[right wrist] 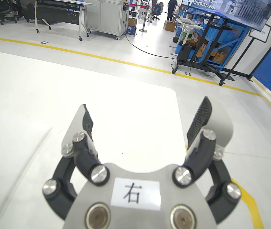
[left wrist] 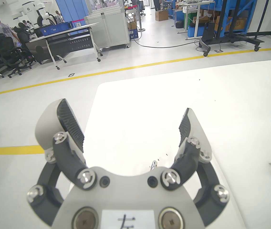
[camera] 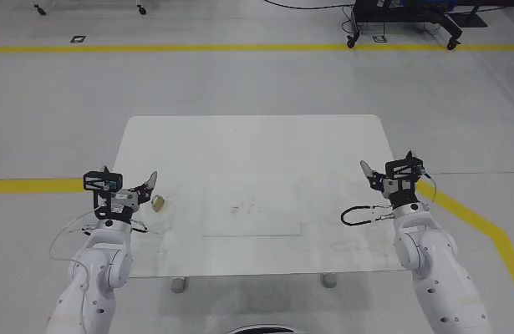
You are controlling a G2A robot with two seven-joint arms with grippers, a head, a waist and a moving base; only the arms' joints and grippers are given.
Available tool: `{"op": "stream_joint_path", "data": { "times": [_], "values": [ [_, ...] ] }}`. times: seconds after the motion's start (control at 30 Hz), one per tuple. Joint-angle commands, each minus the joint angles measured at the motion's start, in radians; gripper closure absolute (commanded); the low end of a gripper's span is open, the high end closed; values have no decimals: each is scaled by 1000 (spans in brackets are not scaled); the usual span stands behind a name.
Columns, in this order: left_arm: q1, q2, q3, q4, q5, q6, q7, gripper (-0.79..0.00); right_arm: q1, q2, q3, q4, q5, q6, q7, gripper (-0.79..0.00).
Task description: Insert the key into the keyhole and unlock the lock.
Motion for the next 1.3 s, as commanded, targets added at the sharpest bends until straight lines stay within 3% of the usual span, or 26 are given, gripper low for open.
{"op": "stream_joint_path", "data": {
  "times": [0.0, 0.13, 0.37, 0.5, 0.87, 0.97, 1.13, 1.2, 1.23, 1.27],
  "values": [
    [0, 0, 0, 0, 0, 0, 0, -785, 20, -2, -41, -13, -65, 0, 32, -785],
    [0, 0, 0, 0, 0, 0, 0, -785, 116, -15, -197, 8, -124, -52, 92, -785],
    [0, 0, 0, 0, 0, 0, 0, -785, 339, -49, -416, 208, -111, -194, 105, -785],
    [0, 0, 0, 0, 0, 0, 0, -785, 421, -70, -505, 304, -94, -235, 104, -785],
    [0, 0, 0, 0, 0, 0, 0, -785, 555, -104, -671, 487, -49, -545, -17, -782],
    [0, 0, 0, 0, 0, 0, 0, -785, 597, -121, -724, 540, -34, -594, -11, -631],
    [0, 0, 0, 0, 0, 0, 0, -785, 675, -151, -803, 640, -7, -692, -28, -610],
    [0, 0, 0, 0, 0, 0, 0, -785, 702, -163, -832, 677, -21, -696, -32, -502],
    [0, 0, 0, 0, 0, 0, 0, -785, 713, -169, -845, 692, -26, -697, -33, -382],
    [0, 0, 0, 0, 0, 0, 0, -785, 724, -174, -858, 705, -33, -700, -32, -345]
  ]
}}
